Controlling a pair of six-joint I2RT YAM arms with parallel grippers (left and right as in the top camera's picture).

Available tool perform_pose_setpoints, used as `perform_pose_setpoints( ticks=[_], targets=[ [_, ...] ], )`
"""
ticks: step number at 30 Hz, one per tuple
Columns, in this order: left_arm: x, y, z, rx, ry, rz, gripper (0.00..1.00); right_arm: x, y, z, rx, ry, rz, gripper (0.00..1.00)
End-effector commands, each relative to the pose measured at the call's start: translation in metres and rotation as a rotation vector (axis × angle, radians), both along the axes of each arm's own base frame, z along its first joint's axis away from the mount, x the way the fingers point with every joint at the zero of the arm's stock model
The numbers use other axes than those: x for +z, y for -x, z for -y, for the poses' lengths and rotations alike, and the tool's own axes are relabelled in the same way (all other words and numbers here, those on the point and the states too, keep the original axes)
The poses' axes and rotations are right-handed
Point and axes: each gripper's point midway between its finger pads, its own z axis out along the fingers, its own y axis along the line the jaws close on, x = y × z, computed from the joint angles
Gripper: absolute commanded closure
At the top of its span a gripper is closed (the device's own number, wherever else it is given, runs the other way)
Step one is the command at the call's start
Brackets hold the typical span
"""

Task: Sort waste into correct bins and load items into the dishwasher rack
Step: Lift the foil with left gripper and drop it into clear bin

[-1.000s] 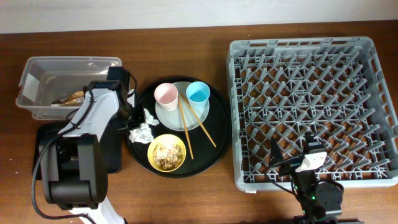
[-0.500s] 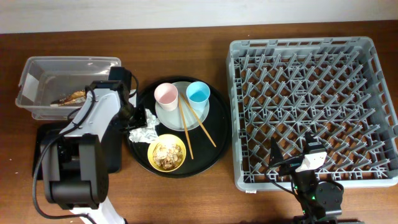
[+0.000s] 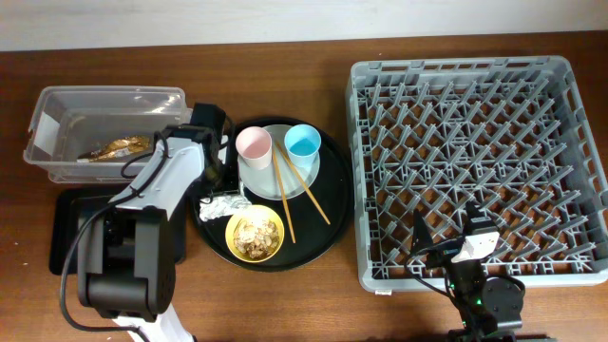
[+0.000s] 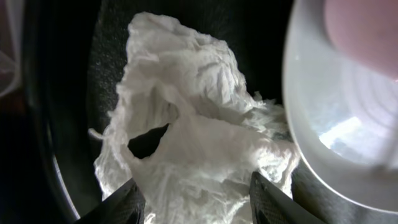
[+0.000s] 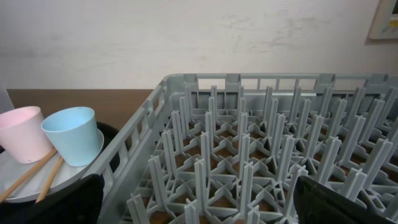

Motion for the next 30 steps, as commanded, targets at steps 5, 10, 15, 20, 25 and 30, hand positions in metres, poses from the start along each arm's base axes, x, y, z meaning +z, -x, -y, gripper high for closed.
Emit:
perform_pose_setpoints(
  ticks=[5, 10, 15, 20, 25, 30],
  targets=[
    [-0.016, 0.013, -0.003, 0.007, -0.014, 0.000, 0.61, -0.003, 0.000, 0.001, -0.005, -0.002, -0.004, 0.02],
    [-0.010, 0.007, -0.001, 0.006, -0.007, 0.017, 0.95, -0.003, 0.000, 0.001, -0.005, -0.002, -0.004, 0.02],
    [0.041, -0.020, 0.002, 0.008, 0.008, 0.125, 1.00, -0.003, 0.000, 0.001, -0.005, -0.002, -0.004, 0.01],
    [0.112, -0.052, -0.004, 0.034, 0.028, 0.316, 1.00, -0.003, 0.000, 0.001, -0.005, -0.002, -0.004, 0.02],
    [0.151, -0.080, -0.052, 0.141, -0.070, 0.464, 1.00, -0.003, 0.000, 0.001, -0.005, -0.002, -0.004, 0.02],
    [0.159, -0.092, -0.096, 0.243, -0.089, 0.528, 1.00, -0.003, 0.000, 0.001, -0.005, -0.002, -0.004, 0.02]
  ],
)
